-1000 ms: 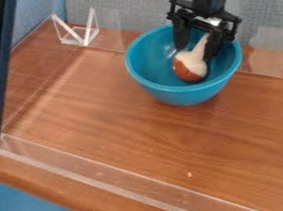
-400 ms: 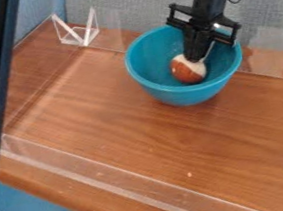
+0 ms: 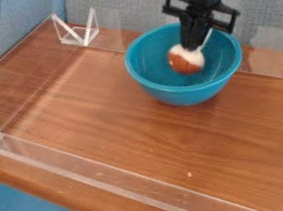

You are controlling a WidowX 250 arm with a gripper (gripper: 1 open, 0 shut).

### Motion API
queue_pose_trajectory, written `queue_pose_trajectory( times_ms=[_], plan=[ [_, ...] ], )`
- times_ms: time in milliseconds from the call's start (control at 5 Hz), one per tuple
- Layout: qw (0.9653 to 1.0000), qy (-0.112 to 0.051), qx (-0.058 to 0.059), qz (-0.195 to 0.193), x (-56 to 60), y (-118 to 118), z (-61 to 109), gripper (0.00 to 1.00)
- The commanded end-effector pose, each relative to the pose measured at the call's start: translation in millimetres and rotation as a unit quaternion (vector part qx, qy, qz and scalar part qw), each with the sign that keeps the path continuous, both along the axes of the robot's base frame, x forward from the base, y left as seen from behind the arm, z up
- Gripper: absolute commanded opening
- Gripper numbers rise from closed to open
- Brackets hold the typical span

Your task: Remove the mushroom from inside the blue bowl and put it on the table

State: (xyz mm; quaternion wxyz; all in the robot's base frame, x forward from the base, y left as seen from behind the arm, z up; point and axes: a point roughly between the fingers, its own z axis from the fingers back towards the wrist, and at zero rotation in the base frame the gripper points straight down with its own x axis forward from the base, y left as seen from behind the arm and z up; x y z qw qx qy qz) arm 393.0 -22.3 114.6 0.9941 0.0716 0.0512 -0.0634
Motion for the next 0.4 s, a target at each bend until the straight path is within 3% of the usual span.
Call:
queue_pose_trajectory(
  times_ms=[0,200],
  plan=[
    [0.9972,-0.072,0.000,0.017,-8.1,11.2,64.0,0.00],
    [0.9951,-0.085,0.007,0.051,-17.5,37.0,82.9,0.00]
  ],
)
